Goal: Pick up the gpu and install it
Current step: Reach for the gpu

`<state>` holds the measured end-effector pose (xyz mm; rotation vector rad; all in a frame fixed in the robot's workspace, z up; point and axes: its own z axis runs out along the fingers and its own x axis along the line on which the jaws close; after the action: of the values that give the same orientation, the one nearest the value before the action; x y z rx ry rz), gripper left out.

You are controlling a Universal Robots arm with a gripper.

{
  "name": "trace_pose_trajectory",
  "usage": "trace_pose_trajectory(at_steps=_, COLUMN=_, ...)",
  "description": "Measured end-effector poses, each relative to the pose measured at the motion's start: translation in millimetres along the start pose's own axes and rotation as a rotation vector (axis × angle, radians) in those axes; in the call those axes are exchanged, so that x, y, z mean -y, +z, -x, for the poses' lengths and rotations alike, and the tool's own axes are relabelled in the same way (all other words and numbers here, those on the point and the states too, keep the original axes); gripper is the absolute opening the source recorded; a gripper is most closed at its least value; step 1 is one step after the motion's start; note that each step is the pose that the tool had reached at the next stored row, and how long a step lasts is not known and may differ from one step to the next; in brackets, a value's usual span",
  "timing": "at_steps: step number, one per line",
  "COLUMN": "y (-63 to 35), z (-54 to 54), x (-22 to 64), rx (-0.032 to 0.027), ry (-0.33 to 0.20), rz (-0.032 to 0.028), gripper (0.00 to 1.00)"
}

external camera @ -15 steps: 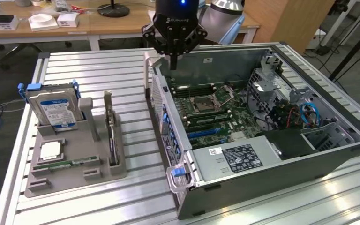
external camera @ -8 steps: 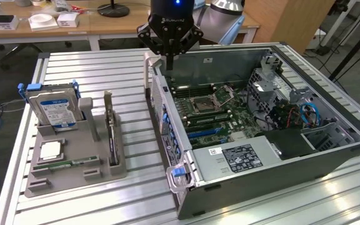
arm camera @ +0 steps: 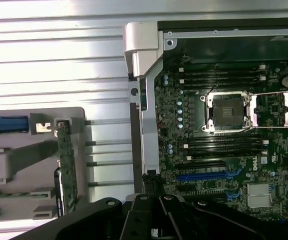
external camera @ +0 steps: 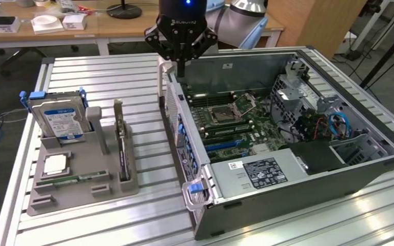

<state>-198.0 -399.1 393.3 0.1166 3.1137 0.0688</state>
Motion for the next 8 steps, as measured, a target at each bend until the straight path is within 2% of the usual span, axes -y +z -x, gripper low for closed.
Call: trace_pose_trajectory(at_steps=8, y=-0.3, z=-9.6, x=0.7, rx=0.0, ry=0.0, rz=0.0, gripper=0.11)
